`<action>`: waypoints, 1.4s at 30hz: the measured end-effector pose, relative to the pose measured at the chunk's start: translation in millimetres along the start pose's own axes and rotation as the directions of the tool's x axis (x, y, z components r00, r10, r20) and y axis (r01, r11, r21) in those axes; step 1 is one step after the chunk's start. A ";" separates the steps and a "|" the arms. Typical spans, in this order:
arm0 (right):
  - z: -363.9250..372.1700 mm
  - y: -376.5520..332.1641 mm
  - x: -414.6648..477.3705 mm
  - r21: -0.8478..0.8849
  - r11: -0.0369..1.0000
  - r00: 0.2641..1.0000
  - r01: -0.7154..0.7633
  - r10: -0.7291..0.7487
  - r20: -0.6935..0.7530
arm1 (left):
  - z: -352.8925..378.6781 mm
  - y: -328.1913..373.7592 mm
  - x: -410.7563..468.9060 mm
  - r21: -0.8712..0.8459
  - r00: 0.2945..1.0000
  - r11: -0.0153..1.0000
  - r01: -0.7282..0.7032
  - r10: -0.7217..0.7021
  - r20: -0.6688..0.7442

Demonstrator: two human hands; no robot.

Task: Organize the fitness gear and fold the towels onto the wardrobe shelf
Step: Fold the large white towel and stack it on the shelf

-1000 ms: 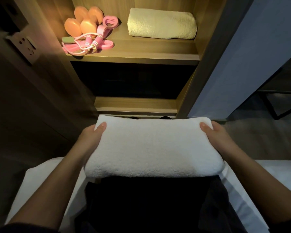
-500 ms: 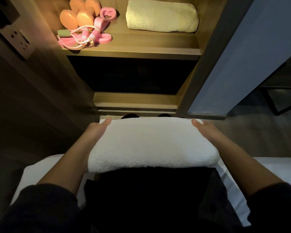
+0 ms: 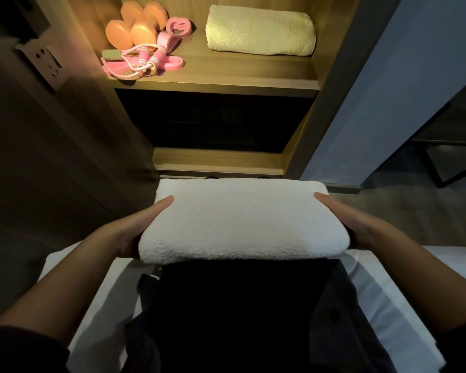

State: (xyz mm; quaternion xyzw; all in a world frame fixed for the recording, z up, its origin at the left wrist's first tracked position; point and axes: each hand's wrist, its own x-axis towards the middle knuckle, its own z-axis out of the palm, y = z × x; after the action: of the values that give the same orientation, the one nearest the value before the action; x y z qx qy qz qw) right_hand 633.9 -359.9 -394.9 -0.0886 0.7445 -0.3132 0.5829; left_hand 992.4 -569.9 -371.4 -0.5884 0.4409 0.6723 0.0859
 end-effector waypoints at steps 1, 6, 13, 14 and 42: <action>2.4 -0.6 -2.5 0.040 0.999 1.000 0.008 -0.008 0.002 | 1.5 0.6 -0.8 -0.038 1.000 0.999 -0.010 0.010 0.012; 10.2 -6.2 -23.0 0.160 0.986 0.998 0.046 -0.052 0.031 | 11.2 9.4 -6.6 -0.139 0.987 0.977 -0.162 0.160 -0.028; 0.0 -21.9 -28.3 -0.133 0.971 0.961 0.198 -0.219 -0.168 | 10.4 17.6 8.9 0.275 0.778 0.844 -0.460 0.533 -0.332; 3.1 -20.3 -24.8 -0.153 0.969 0.959 0.193 -0.219 -0.178 | 11.2 17.2 13.2 0.293 0.775 0.841 -0.454 0.535 -0.335; 128.9 -76.3 2.7 -0.867 0.094 0.807 0.488 -0.428 0.408 | 35.1 -9.5 -4.1 0.925 0.451 -0.258 -0.279 0.815 0.363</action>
State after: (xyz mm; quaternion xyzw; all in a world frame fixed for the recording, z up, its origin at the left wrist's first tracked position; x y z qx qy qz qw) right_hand 734.3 -468.2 -369.6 -0.6524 0.6952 0.0349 0.2997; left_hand 974.5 -538.3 -375.3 -0.2134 0.9767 0.0214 0.0055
